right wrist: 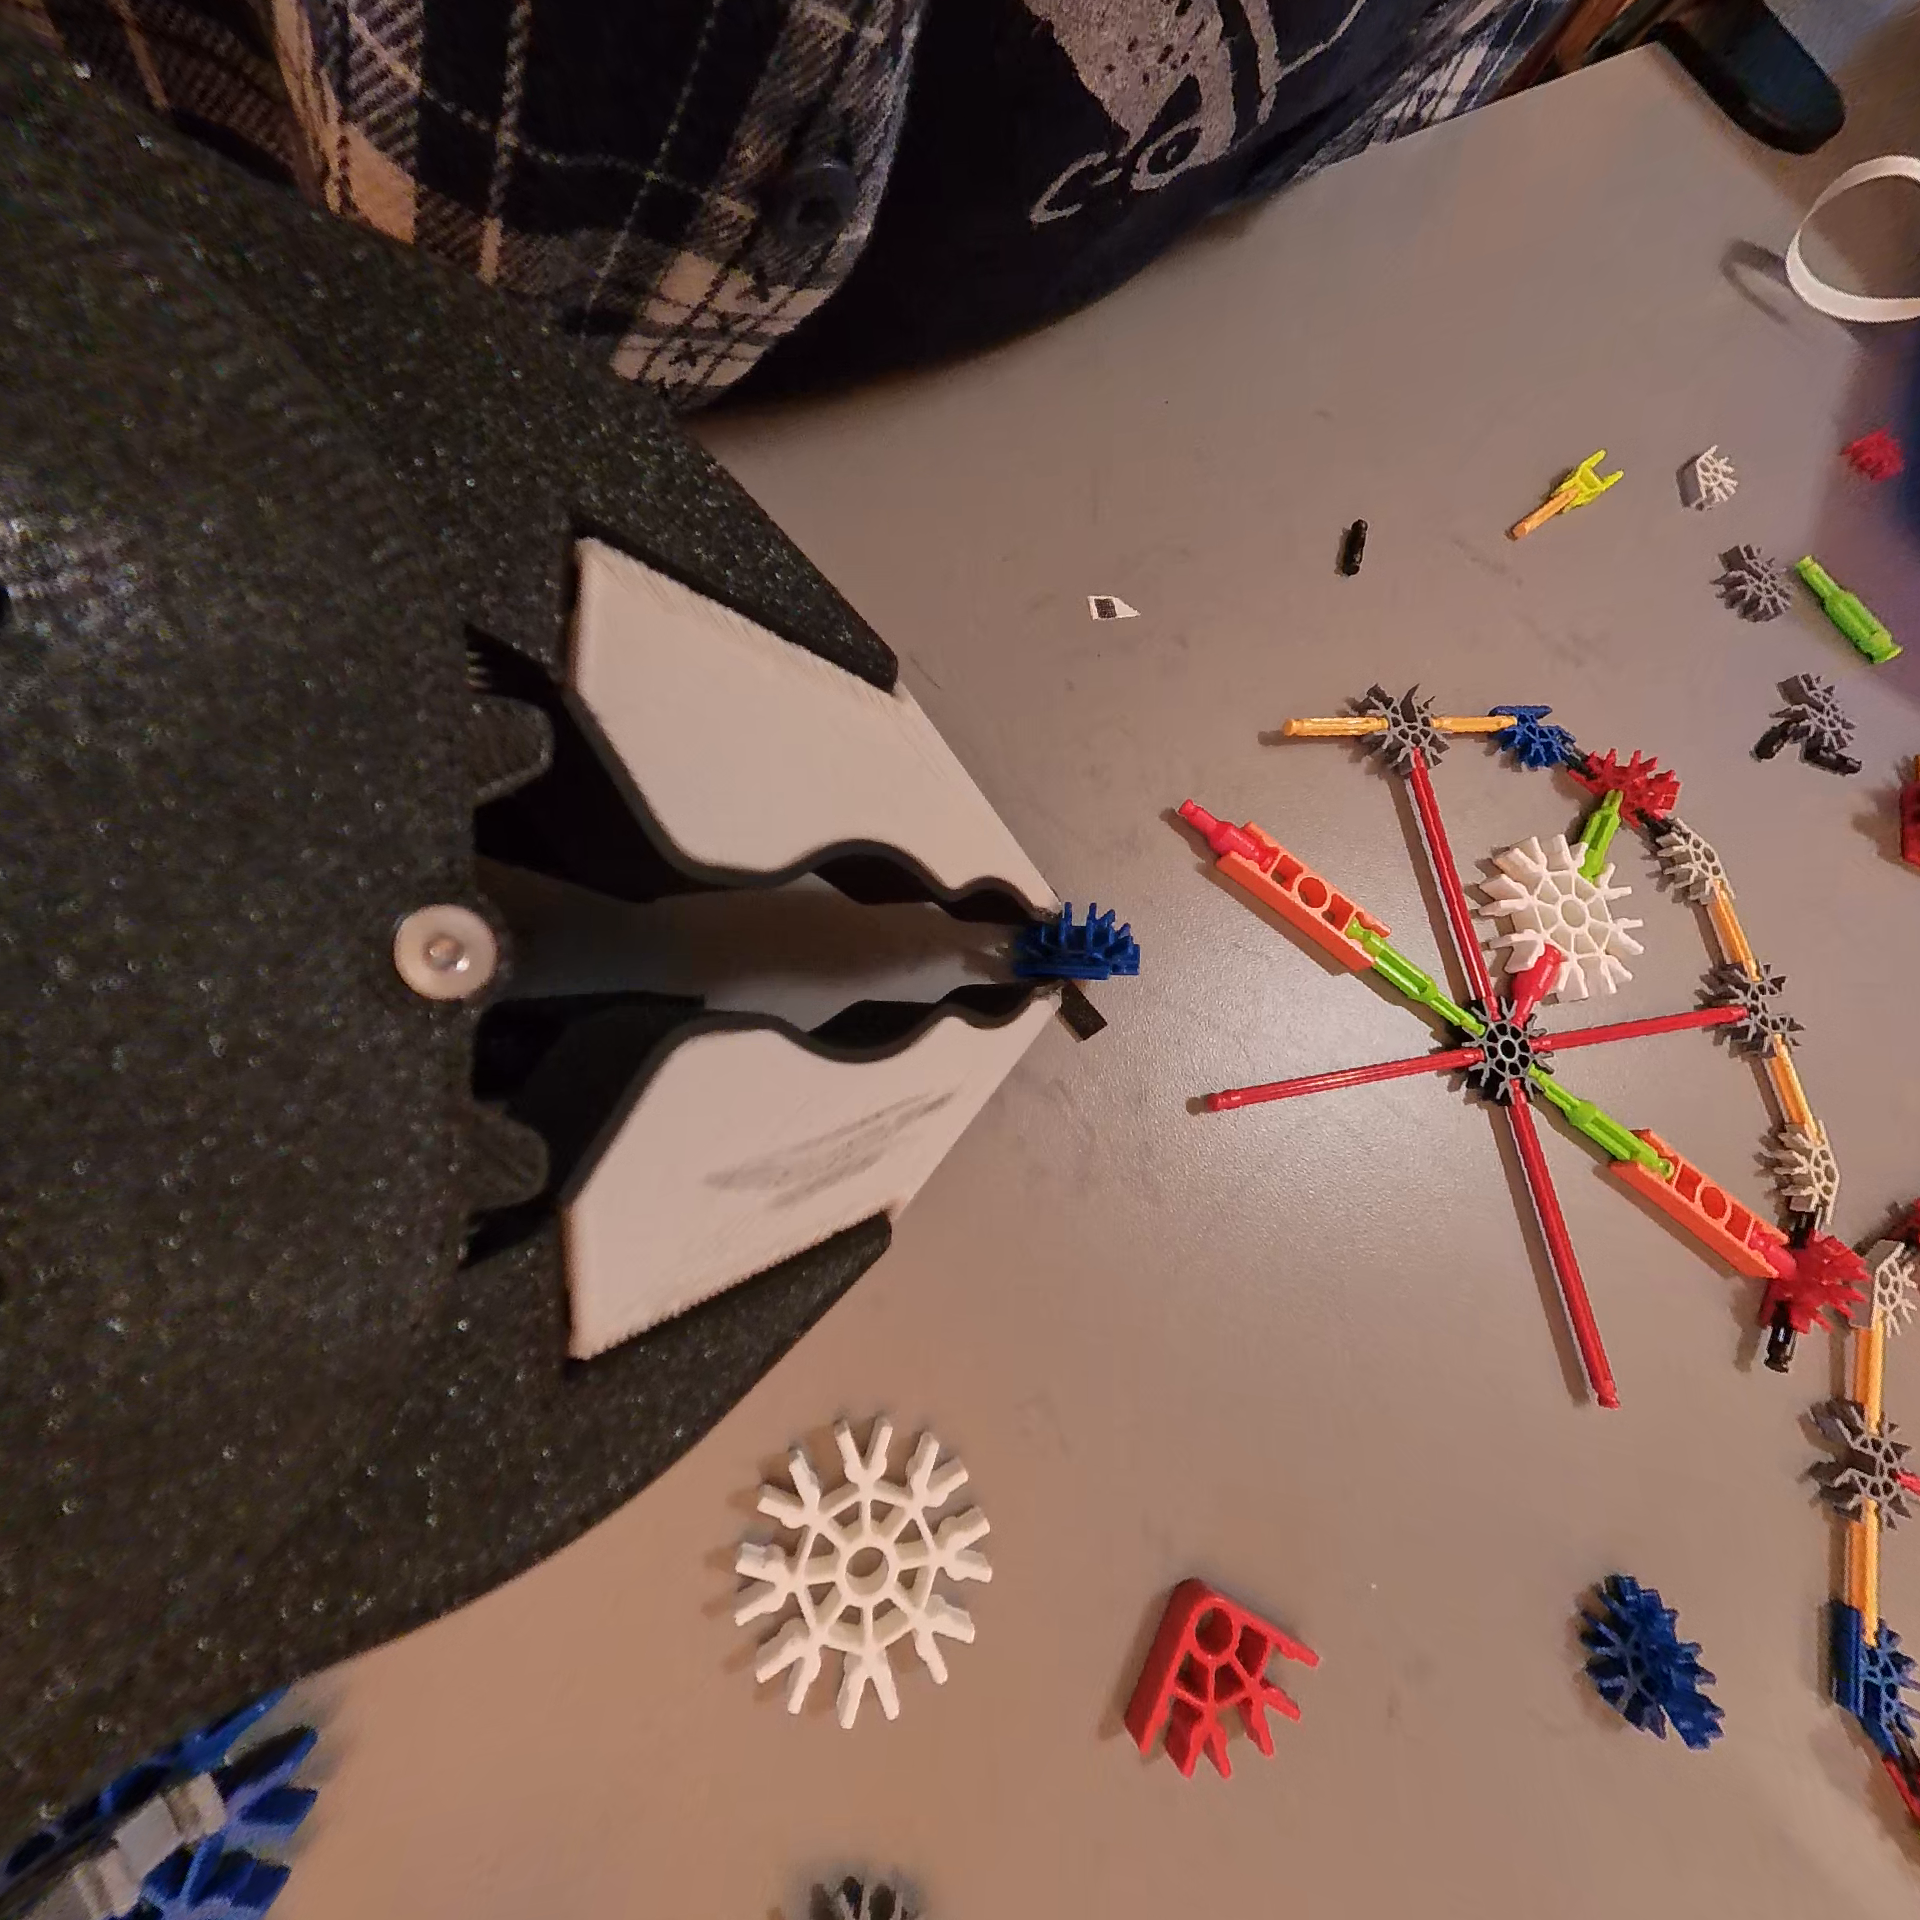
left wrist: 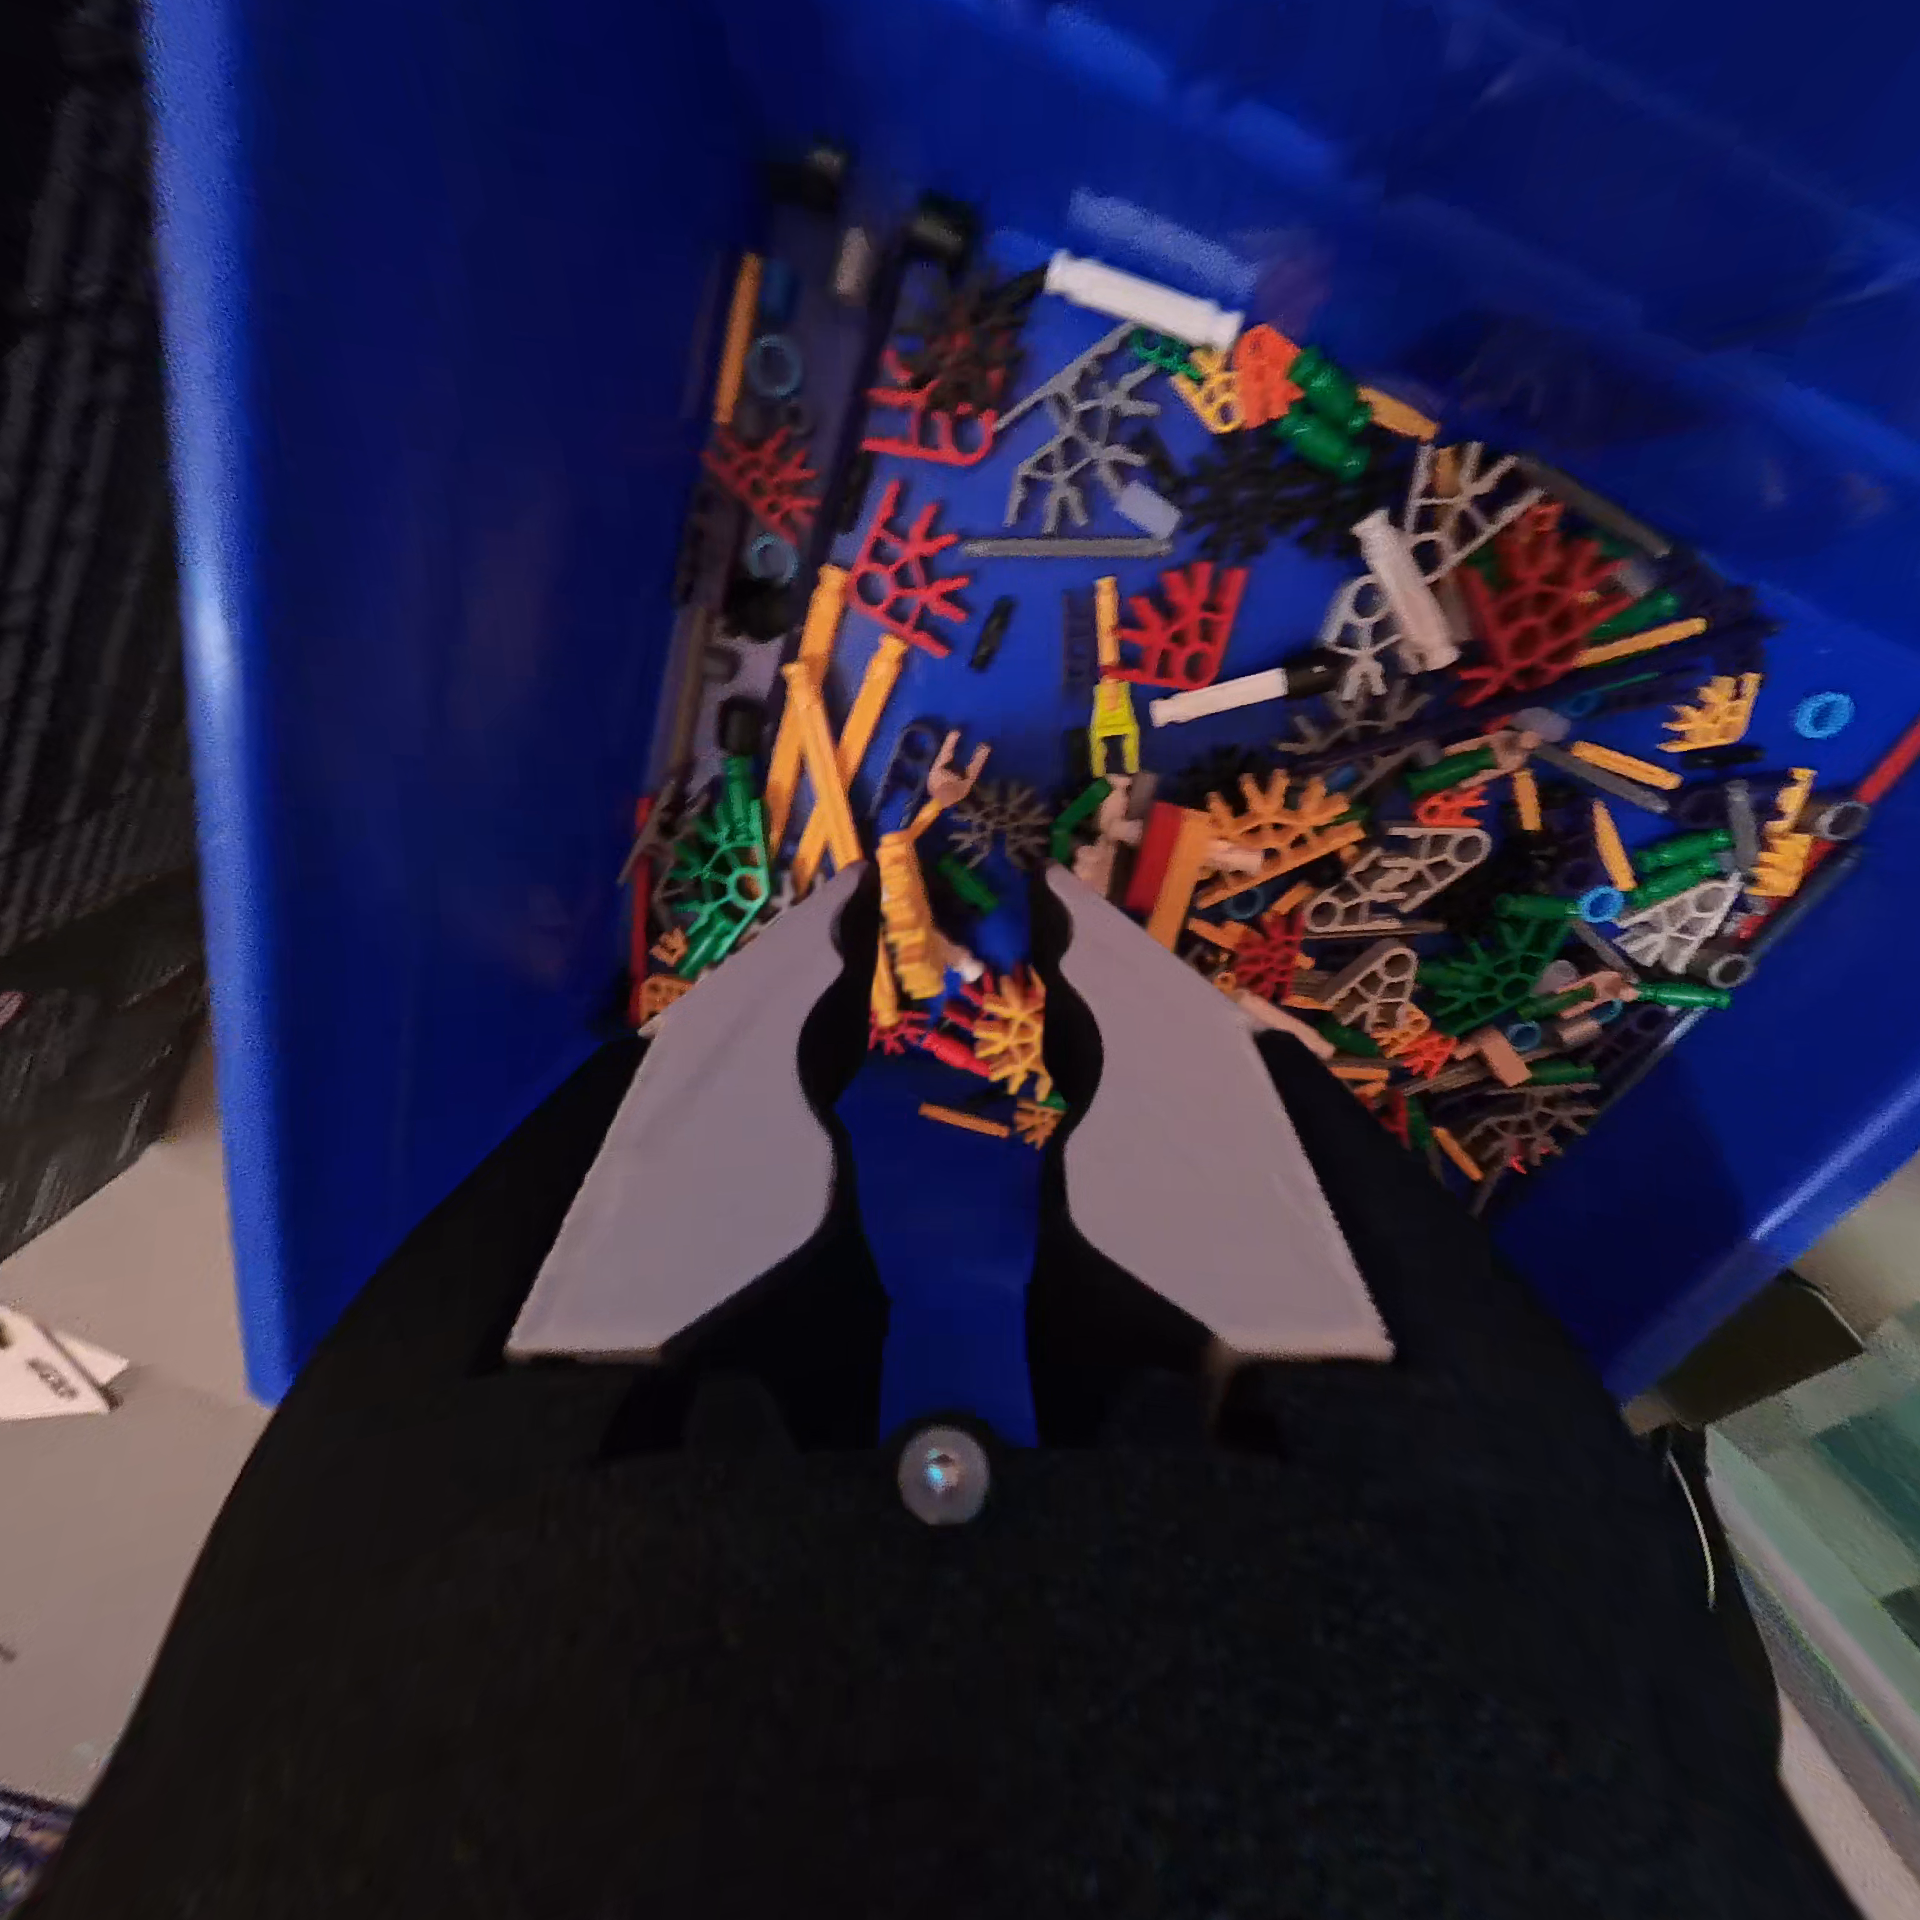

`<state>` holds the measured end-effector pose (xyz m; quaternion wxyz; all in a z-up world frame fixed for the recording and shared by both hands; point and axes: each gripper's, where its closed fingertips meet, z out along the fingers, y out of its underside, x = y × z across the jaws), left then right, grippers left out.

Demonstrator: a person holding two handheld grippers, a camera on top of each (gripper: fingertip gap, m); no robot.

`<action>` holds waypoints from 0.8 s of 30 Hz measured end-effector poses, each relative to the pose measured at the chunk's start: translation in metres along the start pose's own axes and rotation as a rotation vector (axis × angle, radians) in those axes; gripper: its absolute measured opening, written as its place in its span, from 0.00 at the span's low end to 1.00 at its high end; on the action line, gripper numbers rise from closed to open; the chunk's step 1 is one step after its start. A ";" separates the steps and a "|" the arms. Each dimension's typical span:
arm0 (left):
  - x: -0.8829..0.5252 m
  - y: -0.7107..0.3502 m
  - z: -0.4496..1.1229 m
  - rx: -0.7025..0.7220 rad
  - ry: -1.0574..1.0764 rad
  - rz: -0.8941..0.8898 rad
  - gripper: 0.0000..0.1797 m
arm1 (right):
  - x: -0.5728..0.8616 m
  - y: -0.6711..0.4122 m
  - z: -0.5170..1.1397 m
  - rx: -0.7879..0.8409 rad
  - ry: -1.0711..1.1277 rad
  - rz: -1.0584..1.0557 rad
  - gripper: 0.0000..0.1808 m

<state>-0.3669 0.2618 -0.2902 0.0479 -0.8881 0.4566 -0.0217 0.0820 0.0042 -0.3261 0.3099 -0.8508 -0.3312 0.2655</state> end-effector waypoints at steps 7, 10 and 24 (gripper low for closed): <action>0.031 0.010 0.022 -0.125 0.051 0.141 0.17 | 0.000 0.000 0.000 -0.001 0.000 0.001 0.05; 0.037 0.009 0.020 -0.088 0.109 0.120 0.06 | 0.000 0.000 0.000 0.000 0.000 0.002 0.05; -0.008 0.020 0.000 -0.090 -0.088 0.038 0.16 | 0.000 0.001 0.000 0.000 -0.003 0.006 0.05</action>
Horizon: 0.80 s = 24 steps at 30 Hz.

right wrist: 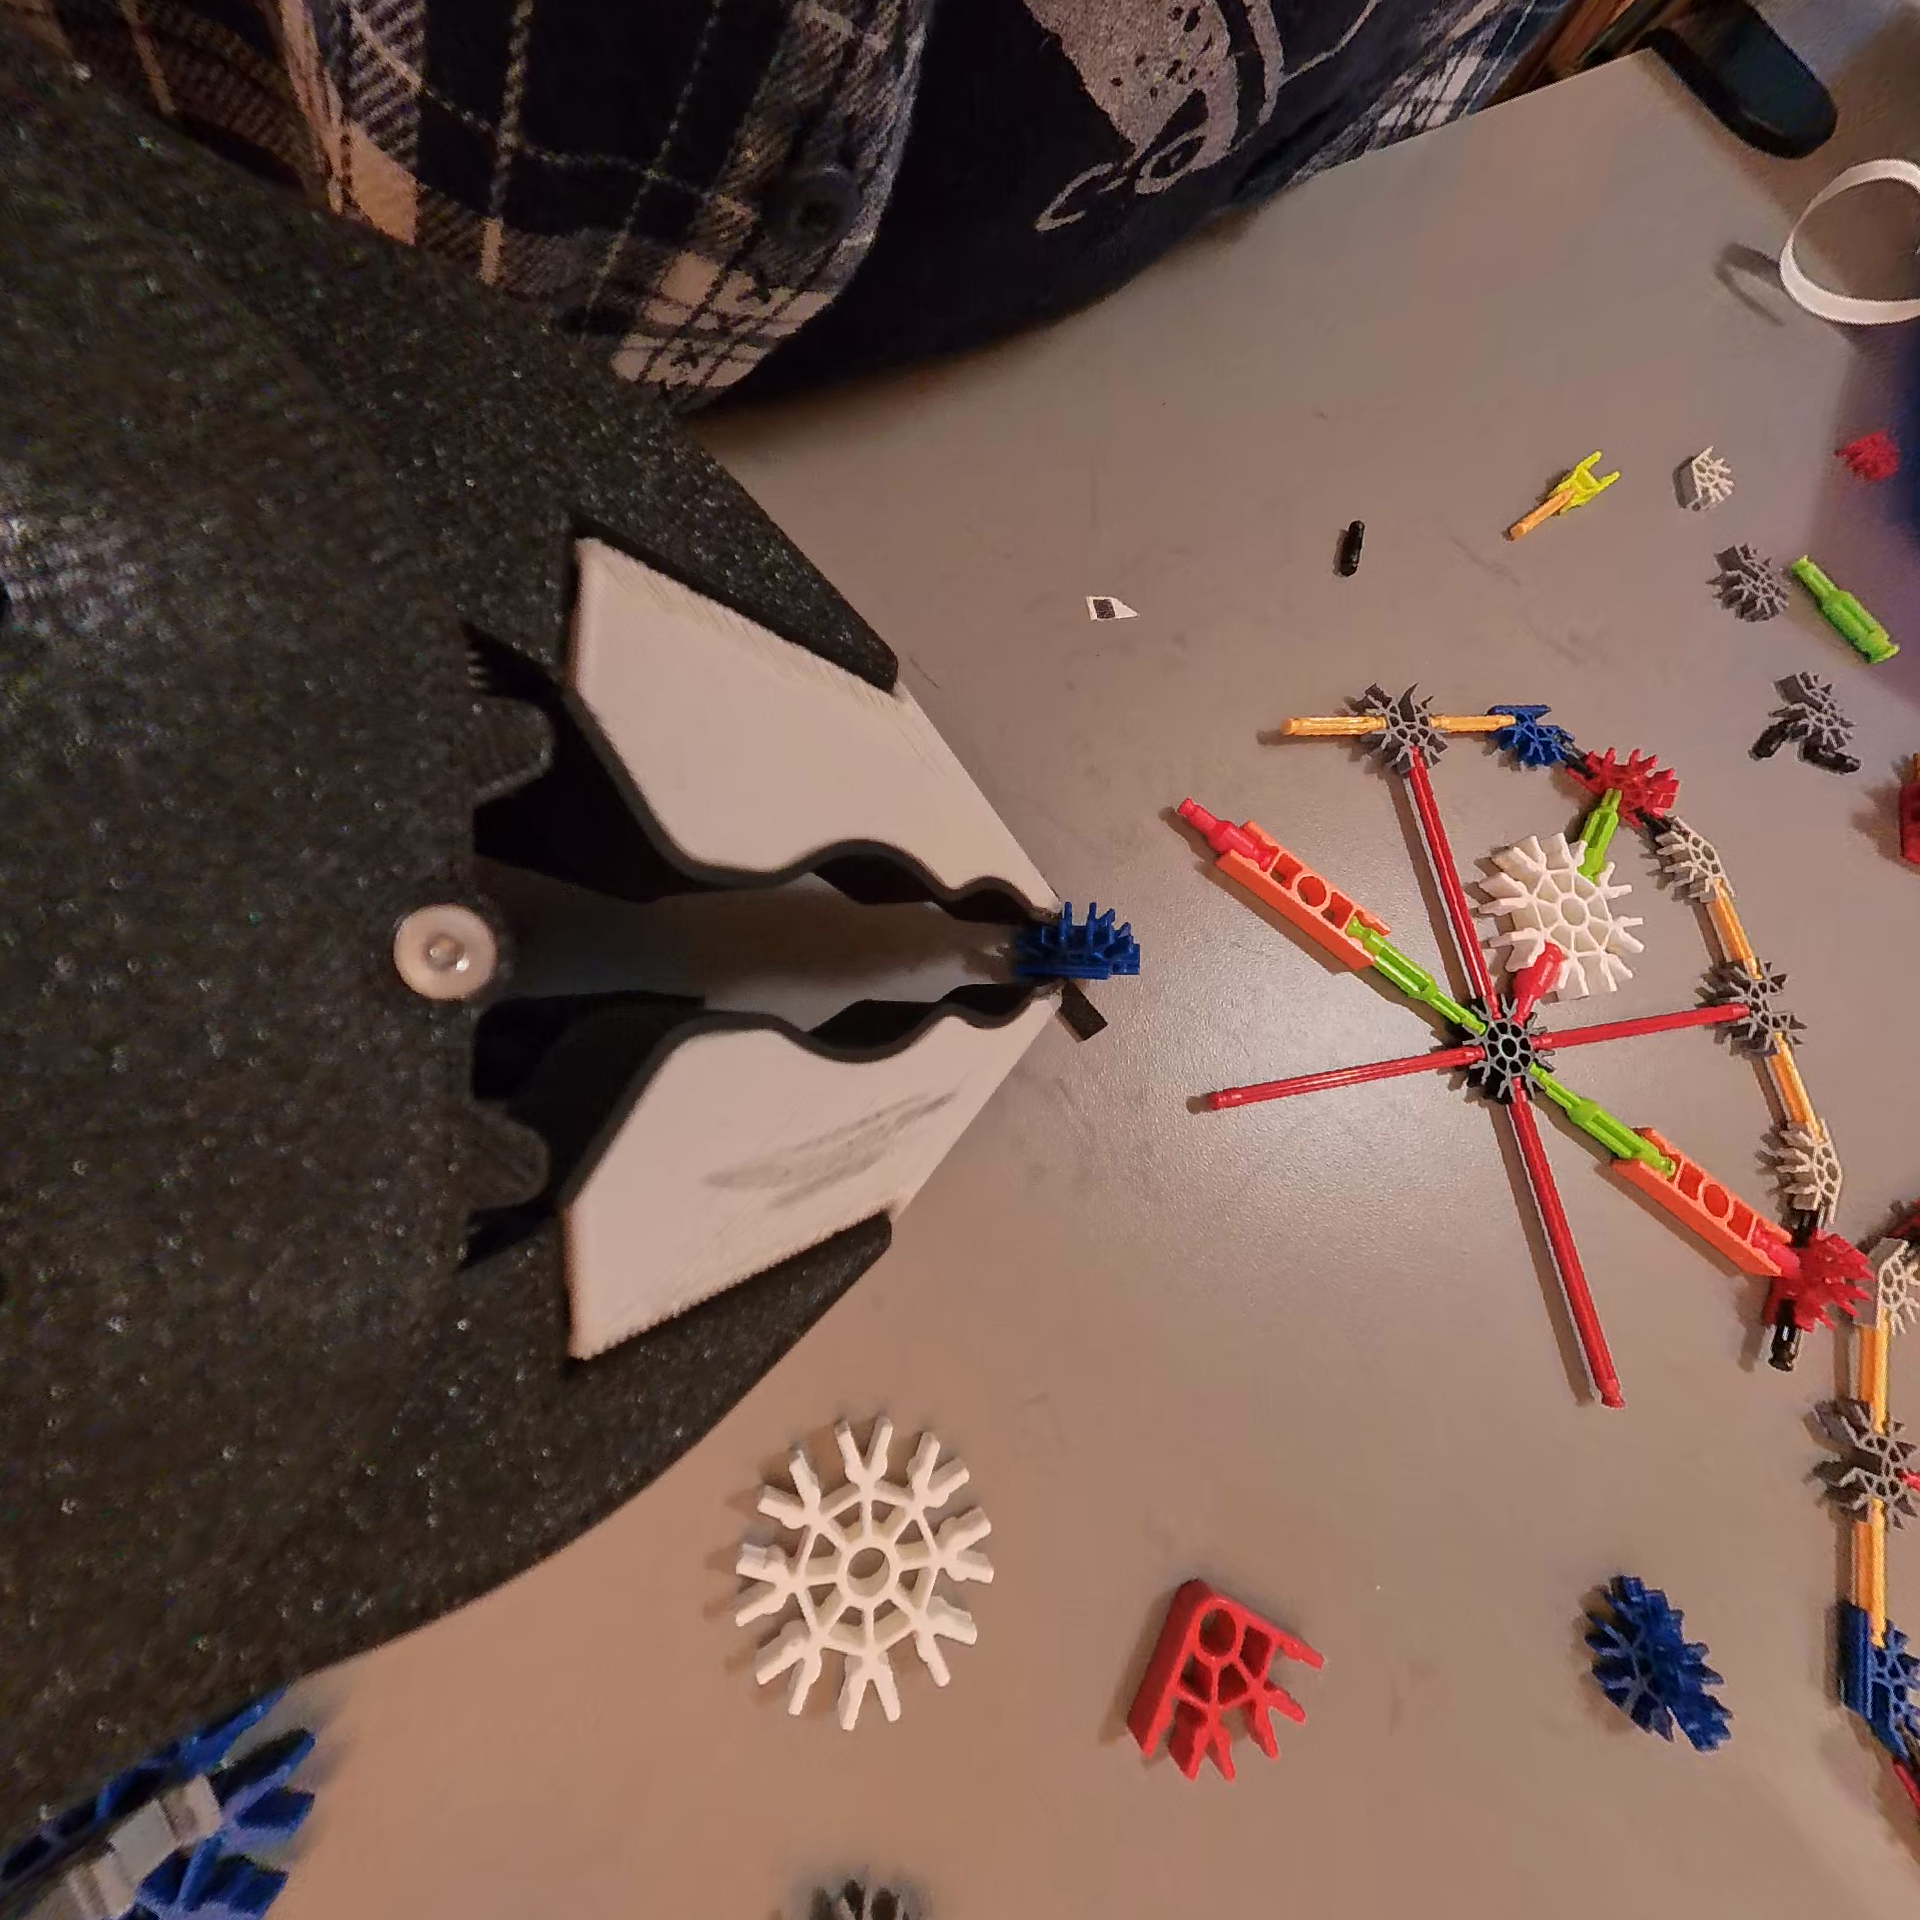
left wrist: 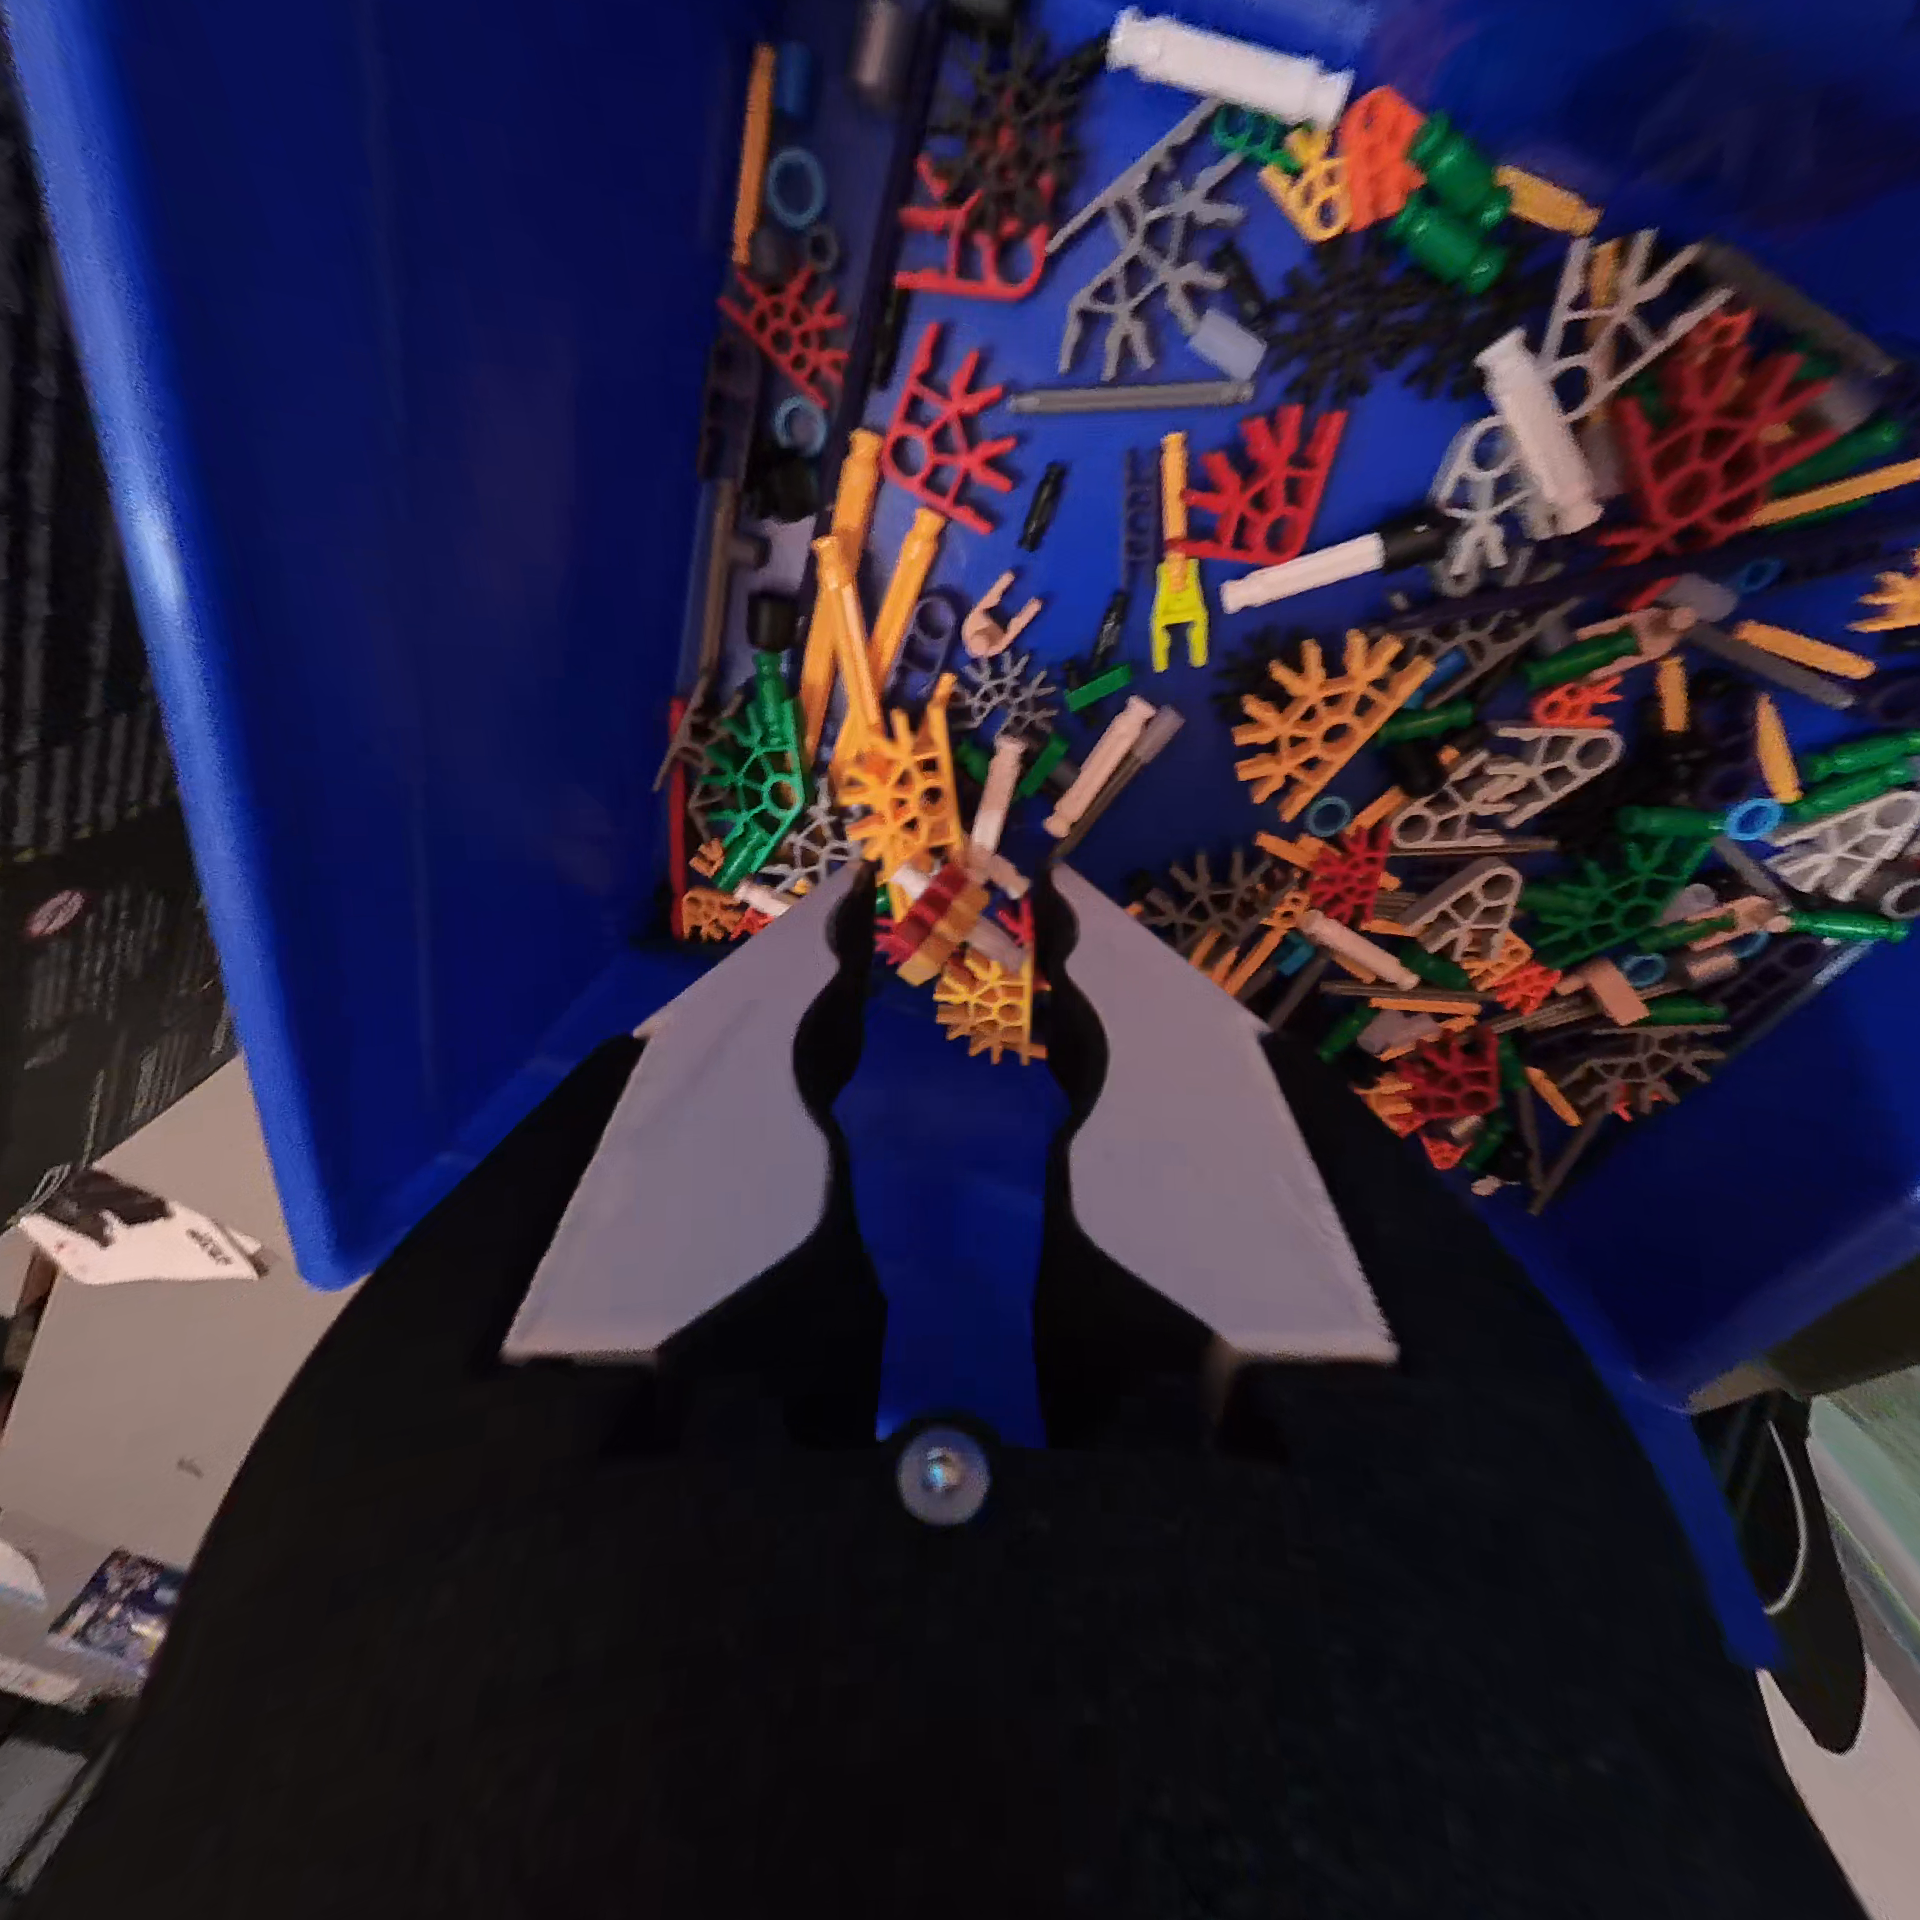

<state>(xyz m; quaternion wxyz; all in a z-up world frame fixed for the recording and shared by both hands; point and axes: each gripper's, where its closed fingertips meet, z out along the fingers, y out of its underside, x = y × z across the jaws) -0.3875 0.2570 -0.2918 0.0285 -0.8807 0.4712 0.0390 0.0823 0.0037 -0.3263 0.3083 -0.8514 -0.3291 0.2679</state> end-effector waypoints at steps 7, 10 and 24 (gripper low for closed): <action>0.017 -0.016 0.008 0.047 0.061 0.069 0.11 | 0.000 0.000 0.000 0.001 0.002 -0.001 0.05; 0.015 -0.023 0.016 0.061 0.071 0.027 0.11 | 0.000 0.000 0.000 0.002 0.002 -0.001 0.05; 0.016 -0.016 0.033 -0.073 0.061 0.026 0.08 | 0.000 -0.002 0.001 0.012 0.002 -0.007 0.05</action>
